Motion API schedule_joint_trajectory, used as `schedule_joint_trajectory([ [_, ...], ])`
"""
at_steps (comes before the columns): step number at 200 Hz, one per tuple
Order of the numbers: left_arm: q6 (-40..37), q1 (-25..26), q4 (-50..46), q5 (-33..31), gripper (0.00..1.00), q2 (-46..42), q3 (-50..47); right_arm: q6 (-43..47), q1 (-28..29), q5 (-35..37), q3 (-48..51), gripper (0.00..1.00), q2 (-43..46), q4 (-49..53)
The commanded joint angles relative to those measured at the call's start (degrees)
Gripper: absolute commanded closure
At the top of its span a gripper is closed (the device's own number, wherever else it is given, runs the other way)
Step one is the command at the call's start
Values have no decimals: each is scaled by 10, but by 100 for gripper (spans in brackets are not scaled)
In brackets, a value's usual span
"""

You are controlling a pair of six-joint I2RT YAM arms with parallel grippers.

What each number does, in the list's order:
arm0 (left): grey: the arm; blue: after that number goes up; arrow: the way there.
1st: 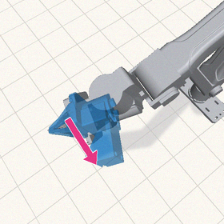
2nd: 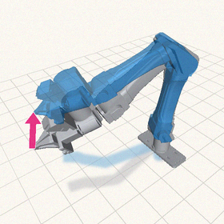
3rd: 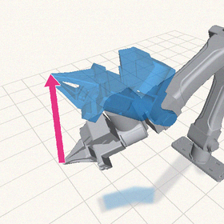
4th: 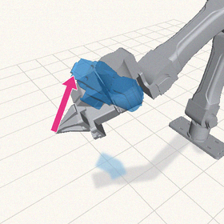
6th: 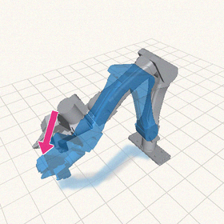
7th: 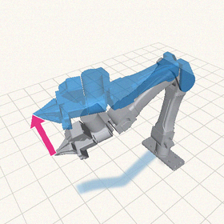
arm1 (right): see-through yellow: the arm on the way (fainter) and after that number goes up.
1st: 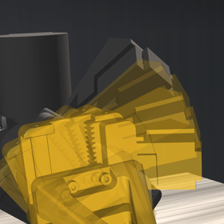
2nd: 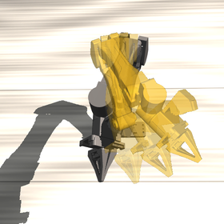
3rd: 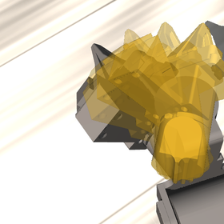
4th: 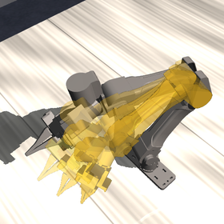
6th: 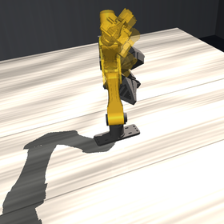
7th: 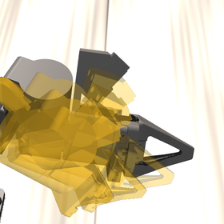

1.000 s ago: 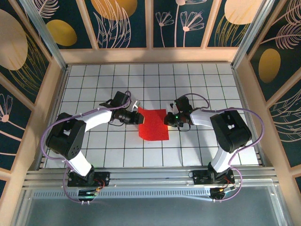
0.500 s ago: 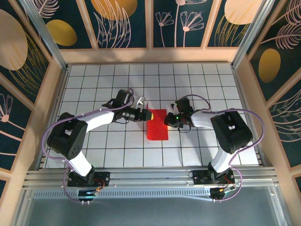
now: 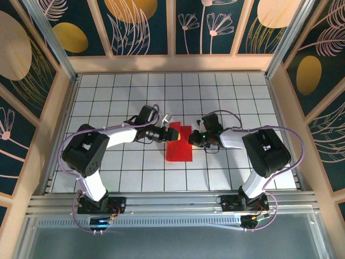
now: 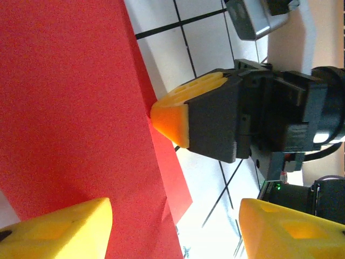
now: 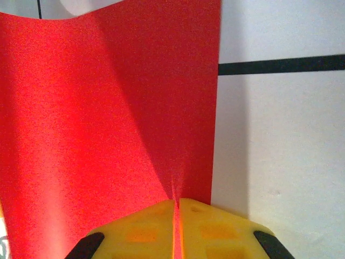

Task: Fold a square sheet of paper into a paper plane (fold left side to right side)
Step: First fold in half a square sheet of paper at the center of the table.

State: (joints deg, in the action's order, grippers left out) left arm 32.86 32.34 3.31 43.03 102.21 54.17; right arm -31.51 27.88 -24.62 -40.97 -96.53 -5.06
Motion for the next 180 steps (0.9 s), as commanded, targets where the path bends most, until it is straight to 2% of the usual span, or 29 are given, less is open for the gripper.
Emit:
schedule_joint_trajectory([
  [1,4,3,15,-2,47,10,28,-12,7,-7,15,87,17,1],
  [26,5,4,12,-11,69,21,29,-18,6,-14,19,87,26,-12],
  [46,3,4,5,-23,79,25,27,-25,5,-22,20,87,33,-23],
  [83,2,4,3,-31,90,31,24,-37,-2,-36,20,87,49,-39],
  [116,-1,6,1,-29,92,34,25,-26,-15,-23,14,86,72,-16],
  [138,-3,6,-2,-31,95,34,25,-35,-37,-56,31,77,94,-41],
  [160,-4,7,-4,-33,98,33,24,-48,-43,-123,48,58,108,-99],
  [180,-6,7,-4,-32,100,33,26,-74,-38,-164,60,47,104,-157],
])
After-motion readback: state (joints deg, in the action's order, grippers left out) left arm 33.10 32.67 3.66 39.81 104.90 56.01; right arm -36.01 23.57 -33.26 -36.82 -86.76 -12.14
